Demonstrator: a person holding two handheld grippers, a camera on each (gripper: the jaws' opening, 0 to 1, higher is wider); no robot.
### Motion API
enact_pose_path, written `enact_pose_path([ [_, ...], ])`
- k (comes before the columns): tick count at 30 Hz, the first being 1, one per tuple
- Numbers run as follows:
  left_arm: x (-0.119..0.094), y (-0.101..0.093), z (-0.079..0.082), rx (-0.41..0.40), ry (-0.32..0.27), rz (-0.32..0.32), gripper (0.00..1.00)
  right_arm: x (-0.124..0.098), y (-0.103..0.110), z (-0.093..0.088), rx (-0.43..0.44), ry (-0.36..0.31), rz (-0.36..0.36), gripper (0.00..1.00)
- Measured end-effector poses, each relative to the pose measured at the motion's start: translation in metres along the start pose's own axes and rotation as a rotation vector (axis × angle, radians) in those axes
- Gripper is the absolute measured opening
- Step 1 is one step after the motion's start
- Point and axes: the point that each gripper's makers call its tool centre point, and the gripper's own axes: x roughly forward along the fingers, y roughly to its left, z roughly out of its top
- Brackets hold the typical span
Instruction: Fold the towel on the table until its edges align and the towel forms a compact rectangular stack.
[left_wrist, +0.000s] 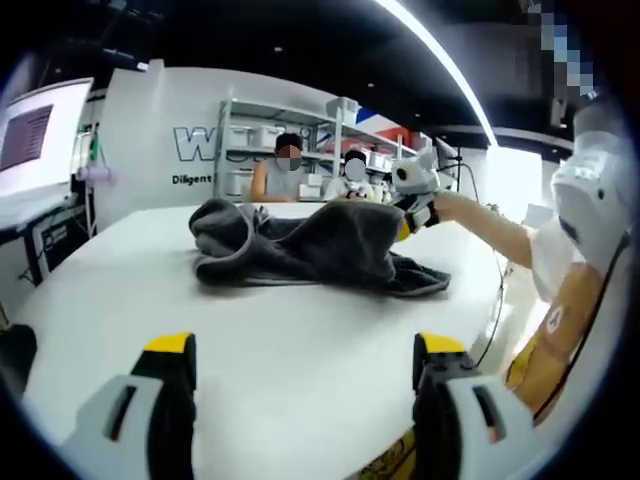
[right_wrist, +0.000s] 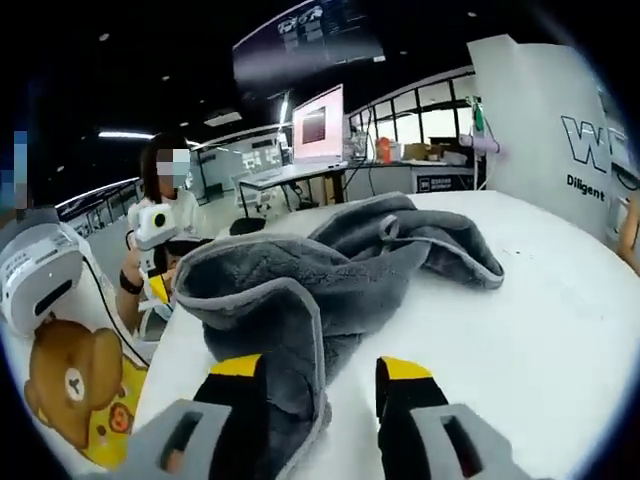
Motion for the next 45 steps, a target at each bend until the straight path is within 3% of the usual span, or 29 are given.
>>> enact_pose_path([
  [9, -0.002, 0.001, -0.001, -0.002, 0.002, 0.000, 0.94, 0.014, 0.000, 0.001, 0.084, -0.023, 0.058, 0.29],
  [19, -0.002, 0.002, -0.001, -0.004, 0.002, 0.002, 0.94, 0.018, 0.008, -0.002, 0.105, -0.014, 0.092, 0.05],
  [24, 0.000, 0.001, -0.001, -0.005, 0.002, -0.002, 0.94, 0.010, 0.006, 0.001, 0.105, -0.038, 0.068, 0.03],
  [34, 0.004, -0.001, 0.000, -0.002, 0.001, -0.017, 0.94, -0.019, -0.012, 0.011, 0.092, -0.093, -0.053, 0.03],
  [40, 0.005, -0.002, 0.000, -0.004, 0.001, -0.019, 0.94, -0.046, -0.033, 0.011, 0.126, -0.133, -0.173, 0.02],
  [45, 0.007, -0.004, 0.000, -0.003, 0.000, -0.026, 0.94, -0.084, -0.060, 0.003, 0.196, -0.187, -0.320, 0.02],
])
